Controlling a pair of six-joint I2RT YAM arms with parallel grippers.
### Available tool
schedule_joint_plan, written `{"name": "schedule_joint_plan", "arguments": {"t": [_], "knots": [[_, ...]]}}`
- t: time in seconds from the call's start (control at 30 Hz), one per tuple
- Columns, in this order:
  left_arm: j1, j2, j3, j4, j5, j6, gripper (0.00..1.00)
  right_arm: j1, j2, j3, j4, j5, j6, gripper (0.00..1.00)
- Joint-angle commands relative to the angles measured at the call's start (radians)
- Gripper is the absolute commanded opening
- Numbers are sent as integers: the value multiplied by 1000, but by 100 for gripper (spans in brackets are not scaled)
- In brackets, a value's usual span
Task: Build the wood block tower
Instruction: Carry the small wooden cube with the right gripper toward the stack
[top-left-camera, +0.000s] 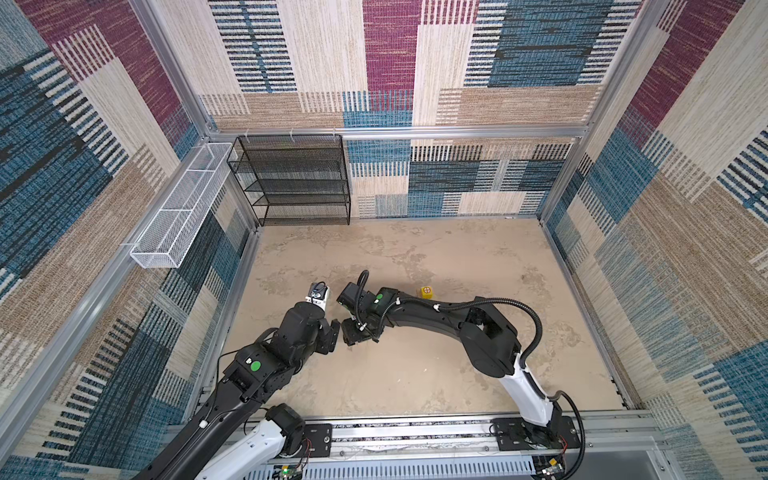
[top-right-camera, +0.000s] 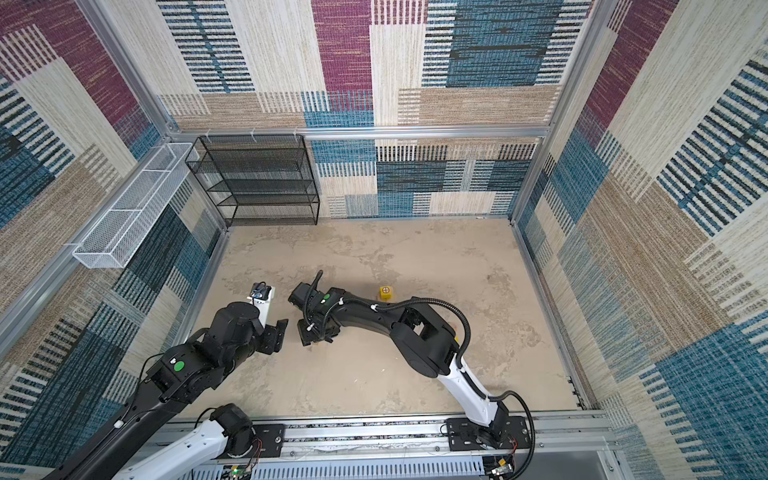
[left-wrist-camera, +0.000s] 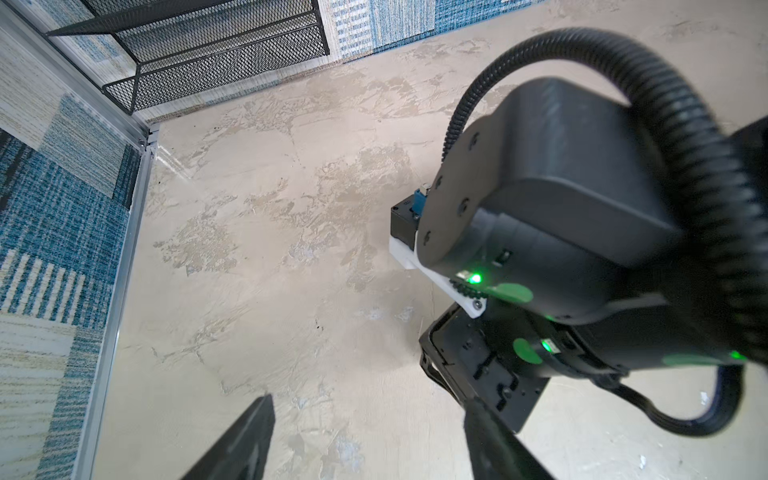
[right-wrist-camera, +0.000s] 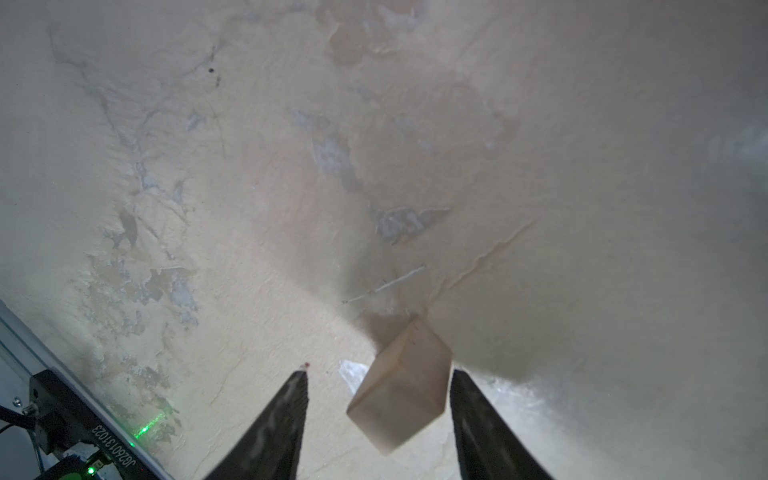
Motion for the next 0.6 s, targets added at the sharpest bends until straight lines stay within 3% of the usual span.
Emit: {"name": "schedule_joint_plan", "arguments": {"t": [0.0,0.07,0.37,0.47,0.57], "knots": [[1,-4,-1,7,0,15,76,1,6,5,7,8,29,52],[0,-5,-1,7,0,15,77,1,-2,-8,-2,21,29,49],[0,-4,-2,9,-2,19,77,0,-85,-130,52,17,21,19],[0,-6,-2,8,-4,17,77,-2,-134,-221,154,-70,2,10],[0,-6,-3,9,-5,16,77,-3,-163,-302,259,-206,-8,8]]}}
